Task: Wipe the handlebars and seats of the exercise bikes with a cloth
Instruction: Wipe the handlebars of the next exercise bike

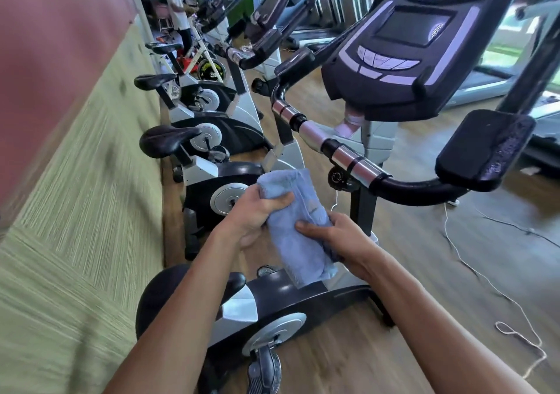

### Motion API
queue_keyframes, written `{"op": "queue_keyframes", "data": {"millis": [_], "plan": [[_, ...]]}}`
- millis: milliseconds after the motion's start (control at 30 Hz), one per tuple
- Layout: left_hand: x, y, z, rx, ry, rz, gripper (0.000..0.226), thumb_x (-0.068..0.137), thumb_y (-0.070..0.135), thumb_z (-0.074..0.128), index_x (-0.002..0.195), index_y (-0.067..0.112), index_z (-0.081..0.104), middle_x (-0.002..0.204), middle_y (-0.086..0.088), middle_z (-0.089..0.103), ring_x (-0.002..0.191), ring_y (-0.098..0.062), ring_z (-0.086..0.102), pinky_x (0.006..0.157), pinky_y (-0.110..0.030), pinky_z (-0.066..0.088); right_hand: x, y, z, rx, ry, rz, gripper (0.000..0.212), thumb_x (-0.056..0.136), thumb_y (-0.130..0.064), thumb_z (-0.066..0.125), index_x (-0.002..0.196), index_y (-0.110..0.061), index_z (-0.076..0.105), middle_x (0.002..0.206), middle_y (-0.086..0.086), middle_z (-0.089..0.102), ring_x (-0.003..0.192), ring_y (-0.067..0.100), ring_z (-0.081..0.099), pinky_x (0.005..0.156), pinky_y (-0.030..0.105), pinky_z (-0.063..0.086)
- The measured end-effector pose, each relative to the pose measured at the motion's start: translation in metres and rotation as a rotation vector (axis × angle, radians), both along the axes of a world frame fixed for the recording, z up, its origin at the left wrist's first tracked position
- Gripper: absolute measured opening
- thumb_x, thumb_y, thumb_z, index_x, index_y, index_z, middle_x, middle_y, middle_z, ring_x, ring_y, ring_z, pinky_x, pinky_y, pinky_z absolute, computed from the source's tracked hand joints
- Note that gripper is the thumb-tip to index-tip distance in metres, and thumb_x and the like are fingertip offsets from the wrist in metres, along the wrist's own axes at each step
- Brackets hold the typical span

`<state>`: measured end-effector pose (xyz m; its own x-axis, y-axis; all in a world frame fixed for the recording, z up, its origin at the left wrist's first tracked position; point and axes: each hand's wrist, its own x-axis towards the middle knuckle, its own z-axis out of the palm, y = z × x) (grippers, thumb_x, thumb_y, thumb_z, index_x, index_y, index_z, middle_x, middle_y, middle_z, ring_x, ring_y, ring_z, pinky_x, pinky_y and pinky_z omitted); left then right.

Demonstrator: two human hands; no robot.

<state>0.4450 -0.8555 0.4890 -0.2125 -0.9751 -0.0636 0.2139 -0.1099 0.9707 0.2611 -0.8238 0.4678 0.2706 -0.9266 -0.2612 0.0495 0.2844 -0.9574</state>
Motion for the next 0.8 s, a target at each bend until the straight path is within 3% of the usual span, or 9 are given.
{"op": "queue_keyframes", "data": {"millis": [100, 167, 300, 400, 500, 567, 633, 733, 800], "plan": [[-0.003, -0.006, -0.002, -0.047, 0.001, 0.099, 0.022, 0.090, -0.007, 0.067, 0.111, 0.001, 0.070, 0.095, -0.006, 0.078, 0.088, -0.018, 0.075, 0.076, -0.030, 0.060, -0.001, -0.001, -0.003, 0.090, -0.081, -0.033, 0.027, 0.092, -0.017, 0.074, 0.113, -0.001, 0.071, 0.107, 0.014, 0.077, 0.098, 0.028, 0.076, 0.080, 0.035, 0.060], [-0.003, -0.009, -0.004, -0.140, -0.088, 0.186, 0.024, 0.090, -0.006, 0.070, 0.112, 0.003, 0.071, 0.096, -0.002, 0.078, 0.091, -0.015, 0.074, 0.080, -0.030, 0.059, 0.001, -0.005, -0.004, 0.111, -0.108, -0.072, 0.029, 0.092, -0.017, 0.074, 0.116, 0.000, 0.070, 0.108, 0.016, 0.077, 0.099, 0.030, 0.075, 0.079, 0.035, 0.061], [-0.008, -0.008, -0.004, -0.463, -0.376, 0.246, 0.040, 0.091, -0.010, 0.068, 0.112, 0.024, 0.070, 0.102, 0.019, 0.074, 0.095, 0.007, 0.067, 0.088, -0.018, 0.054, 0.006, -0.009, 0.000, 0.171, -0.122, -0.181, 0.025, 0.091, -0.017, 0.077, 0.103, 0.004, 0.072, 0.091, 0.014, 0.078, 0.074, 0.023, 0.077, 0.056, 0.028, 0.058], [-0.011, -0.009, -0.008, -0.529, -0.427, 0.315, 0.042, 0.092, -0.011, 0.065, 0.124, 0.017, 0.069, 0.112, 0.012, 0.073, 0.105, 0.003, 0.068, 0.093, -0.020, 0.053, 0.007, -0.006, -0.007, 0.197, -0.247, -0.213, 0.029, 0.088, -0.012, 0.078, 0.109, 0.005, 0.070, 0.104, 0.020, 0.077, 0.088, 0.030, 0.076, 0.070, 0.040, 0.063], [-0.014, -0.009, -0.007, -0.408, -0.337, 0.348, 0.030, 0.095, -0.001, 0.069, 0.116, 0.020, 0.070, 0.105, 0.016, 0.073, 0.097, 0.007, 0.068, 0.088, -0.021, 0.055, 0.005, 0.004, -0.017, 0.128, -0.419, -0.210, 0.038, 0.083, -0.005, 0.076, 0.119, 0.004, 0.067, 0.116, 0.021, 0.074, 0.101, 0.032, 0.074, 0.083, 0.042, 0.062], [-0.013, -0.008, -0.005, -0.327, -0.237, 0.327, 0.026, 0.094, 0.004, 0.072, 0.108, 0.025, 0.071, 0.096, 0.019, 0.076, 0.094, 0.004, 0.070, 0.086, -0.022, 0.056, 0.005, 0.007, -0.023, 0.128, -0.459, -0.259, 0.039, 0.084, -0.004, 0.075, 0.121, 0.004, 0.066, 0.115, 0.020, 0.074, 0.101, 0.031, 0.074, 0.079, 0.038, 0.063], [-0.010, -0.007, -0.006, -0.335, -0.215, 0.281, 0.029, 0.091, 0.002, 0.074, 0.109, 0.025, 0.072, 0.101, 0.013, 0.077, 0.098, -0.003, 0.071, 0.088, -0.028, 0.058, 0.008, 0.004, -0.023, 0.186, -0.429, -0.333, 0.033, 0.088, -0.003, 0.073, 0.119, 0.007, 0.066, 0.109, 0.020, 0.075, 0.095, 0.030, 0.075, 0.071, 0.038, 0.064], [-0.004, -0.003, -0.012, -0.482, -0.348, 0.153, 0.047, 0.083, -0.014, 0.073, 0.119, 0.017, 0.071, 0.109, 0.011, 0.075, 0.101, -0.002, 0.069, 0.089, -0.029, 0.055, 0.015, -0.002, -0.017, 0.320, -0.320, -0.383, 0.014, 0.092, 0.002, 0.069, 0.105, 0.008, 0.068, 0.090, 0.019, 0.076, 0.070, 0.026, 0.075, 0.053, 0.037, 0.062], [-0.003, 0.004, -0.017, -0.594, -0.463, -0.010, 0.065, 0.077, -0.021, 0.065, 0.132, 0.014, 0.065, 0.126, 0.009, 0.071, 0.117, -0.004, 0.066, 0.099, -0.028, 0.052, 0.016, -0.006, -0.009, 0.370, -0.328, -0.378, 0.009, 0.095, 0.007, 0.058, 0.098, 0.007, 0.067, 0.085, 0.021, 0.071, 0.058, 0.026, 0.071, 0.045, 0.036, 0.058]]}}
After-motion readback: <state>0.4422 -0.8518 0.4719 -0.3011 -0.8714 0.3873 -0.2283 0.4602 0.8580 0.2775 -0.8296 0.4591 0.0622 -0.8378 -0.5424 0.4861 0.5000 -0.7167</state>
